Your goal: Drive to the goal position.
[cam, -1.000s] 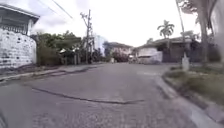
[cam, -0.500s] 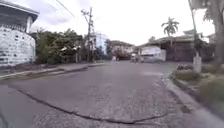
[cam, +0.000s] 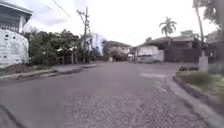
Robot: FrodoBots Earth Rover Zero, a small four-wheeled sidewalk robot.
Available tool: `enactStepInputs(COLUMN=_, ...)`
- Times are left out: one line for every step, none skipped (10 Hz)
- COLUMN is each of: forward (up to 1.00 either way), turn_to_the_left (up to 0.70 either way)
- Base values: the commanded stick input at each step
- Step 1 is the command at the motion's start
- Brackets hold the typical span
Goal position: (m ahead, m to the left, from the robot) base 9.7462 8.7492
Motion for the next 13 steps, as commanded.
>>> enactStepInputs(forward=1.0, turn_to_the_left=0.07)
enactStepInputs(forward=1.0, turn_to_the_left=0.07)
enactStepInputs(forward=1.0, turn_to_the_left=-0.16)
enactStepInputs(forward=1.0, turn_to_the_left=-0.33)
enactStepInputs(forward=1.0, turn_to_the_left=-0.27)
enactStepInputs(forward=1.0, turn_to_the_left=0.02)
enactStepInputs(forward=1.0, turn_to_the_left=0.07)
enactStepInputs(forward=1.0, turn_to_the_left=-0.17)
enactStepInputs(forward=1.0, turn_to_the_left=-0.33)
enactStepInputs(forward=1.0, turn_to_the_left=-0.33)
enactStepInputs(forward=1.0, turn_to_the_left=-0.33)
enactStepInputs(forward=1.0, turn_to_the_left=-0.33)
enactStepInputs(forward=1.0, turn_to_the_left=-0.25)
